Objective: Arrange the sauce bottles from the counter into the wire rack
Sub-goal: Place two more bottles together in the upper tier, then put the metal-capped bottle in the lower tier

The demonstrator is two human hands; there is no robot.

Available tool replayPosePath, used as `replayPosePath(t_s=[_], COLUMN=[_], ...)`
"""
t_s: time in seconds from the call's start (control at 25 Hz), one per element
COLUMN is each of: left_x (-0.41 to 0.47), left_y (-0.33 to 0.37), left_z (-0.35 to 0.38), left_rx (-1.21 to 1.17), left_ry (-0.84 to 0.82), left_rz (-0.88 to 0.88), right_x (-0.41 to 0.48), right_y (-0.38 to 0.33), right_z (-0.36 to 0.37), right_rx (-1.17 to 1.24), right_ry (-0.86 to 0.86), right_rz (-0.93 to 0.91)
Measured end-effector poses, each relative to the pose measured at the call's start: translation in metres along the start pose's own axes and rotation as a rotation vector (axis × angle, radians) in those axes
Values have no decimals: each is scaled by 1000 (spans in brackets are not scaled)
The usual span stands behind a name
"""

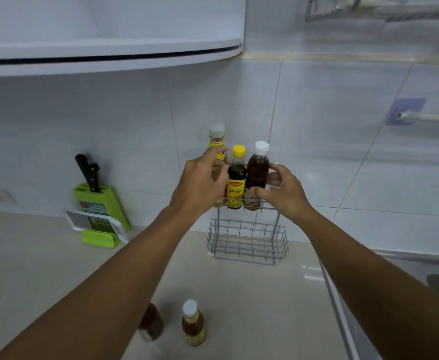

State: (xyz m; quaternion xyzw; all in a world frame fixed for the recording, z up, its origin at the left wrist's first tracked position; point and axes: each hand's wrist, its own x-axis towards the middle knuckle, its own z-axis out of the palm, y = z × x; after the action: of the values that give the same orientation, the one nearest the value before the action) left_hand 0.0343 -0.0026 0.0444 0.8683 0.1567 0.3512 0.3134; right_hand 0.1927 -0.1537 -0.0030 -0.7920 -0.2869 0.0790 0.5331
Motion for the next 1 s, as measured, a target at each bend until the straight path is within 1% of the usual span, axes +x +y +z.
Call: replayPosePath(t_s=[0.08, 0.16, 0.2, 0.24, 0.28, 0.32, 0.36, 0.4, 0.48, 0.52, 0.56, 0.6, 0.68, 0.76, 0.84, 0.92, 1.0], left_x=[-11, -27, -37, -49, -63, -79, -95, -112, -149, -167, -182, -197, -220, -237, -253, -265, -266], left_y=[-19, -47, -64, -82, -99, -117, -132, -146, -175, -186, -192, -197, -206, -210, -214, -213, -206], left_z=[-32, -67, -83, -97, -107, -117, -124, -128, -131, -131, -125, -121, -105, -88, -74, -65, -62], left_rx=[7, 16, 33, 62, 91, 87, 102, 159, 164, 56, 25, 9, -102, -178, -201, -277, -331], left_ry=[-132, -270, -335, -391, -432, -452, -474, -528, -738, -816, -868, -896, -903, -826, -712, -588, -486], left_rz=[54, 4, -44, -96, -173, -286, -388, -441, -514, -603, -625, -628, -637, -637, -632, -643, -612], right_x=[-16, -40, -53, -67, -80, -95, -109, -124, -148, -157, -163, -169, -177, -181, -184, -188, -187], right_y=[-3, -12, -17, -22, -26, -31, -36, -41, -51, -53, -53, -52, -52, -51, -47, -46, -51], right_z=[10, 27, 38, 53, 69, 88, 106, 126, 162, 178, 193, 207, 228, 238, 243, 238, 226], right_rx=[-40, -5, 9, 0, -26, -56, -85, -109, -189, -253, -328, -414, -559, -603, -574, -525, -434], right_ry=[168, 377, 425, 408, 337, 227, 86, -86, -464, -633, -754, -822, -836, -809, -772, -715, -653], right_rz=[-45, -153, -223, -296, -371, -442, -487, -489, -391, -331, -296, -284, -284, -262, -225, -210, -186])
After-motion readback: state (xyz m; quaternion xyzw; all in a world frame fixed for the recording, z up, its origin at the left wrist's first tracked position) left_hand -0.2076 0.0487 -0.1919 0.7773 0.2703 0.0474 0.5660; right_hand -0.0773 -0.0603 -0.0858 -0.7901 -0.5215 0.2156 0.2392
